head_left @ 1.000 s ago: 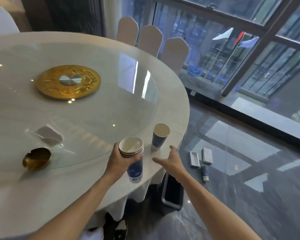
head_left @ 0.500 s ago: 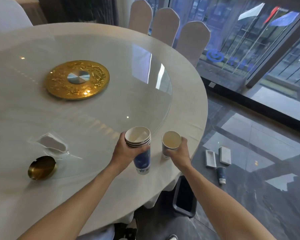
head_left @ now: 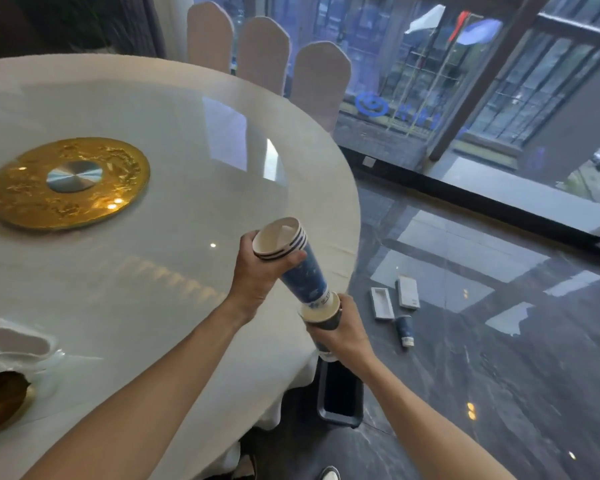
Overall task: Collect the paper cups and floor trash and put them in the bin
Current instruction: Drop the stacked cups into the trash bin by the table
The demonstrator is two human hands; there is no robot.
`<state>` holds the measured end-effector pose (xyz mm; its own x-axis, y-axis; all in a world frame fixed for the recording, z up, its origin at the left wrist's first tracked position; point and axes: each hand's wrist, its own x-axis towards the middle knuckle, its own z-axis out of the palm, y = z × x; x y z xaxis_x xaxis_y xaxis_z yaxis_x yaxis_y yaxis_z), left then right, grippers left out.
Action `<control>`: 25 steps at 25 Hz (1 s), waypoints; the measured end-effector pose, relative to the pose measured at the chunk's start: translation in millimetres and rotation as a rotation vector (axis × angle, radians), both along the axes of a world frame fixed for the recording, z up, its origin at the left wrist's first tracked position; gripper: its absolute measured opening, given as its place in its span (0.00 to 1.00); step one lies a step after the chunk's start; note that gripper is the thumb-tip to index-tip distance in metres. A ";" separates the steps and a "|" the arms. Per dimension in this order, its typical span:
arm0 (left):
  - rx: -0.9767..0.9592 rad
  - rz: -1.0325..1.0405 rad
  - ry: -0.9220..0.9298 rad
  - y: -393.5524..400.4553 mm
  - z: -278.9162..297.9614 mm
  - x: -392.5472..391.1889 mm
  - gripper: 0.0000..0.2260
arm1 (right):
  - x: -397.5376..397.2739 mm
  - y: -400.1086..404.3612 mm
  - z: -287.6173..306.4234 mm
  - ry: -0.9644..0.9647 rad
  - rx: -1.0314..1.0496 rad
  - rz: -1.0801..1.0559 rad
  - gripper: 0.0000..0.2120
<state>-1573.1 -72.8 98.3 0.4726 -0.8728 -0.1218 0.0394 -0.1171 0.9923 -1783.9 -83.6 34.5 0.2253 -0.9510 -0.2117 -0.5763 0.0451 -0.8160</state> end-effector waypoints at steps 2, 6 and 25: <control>0.017 -0.109 0.028 -6.8 -7.8 -33.5 0.41 | -16.6 1.3 13.8 -0.036 -0.012 -0.061 0.19; 0.072 -0.317 0.009 -18.3 -27.4 -89.6 0.38 | -55.7 7.5 24.5 -0.087 0.012 -0.193 0.20; 0.536 -0.247 -0.019 -59.3 -118.0 -263.2 0.13 | -228.3 -86.0 -77.4 0.039 0.331 0.120 0.38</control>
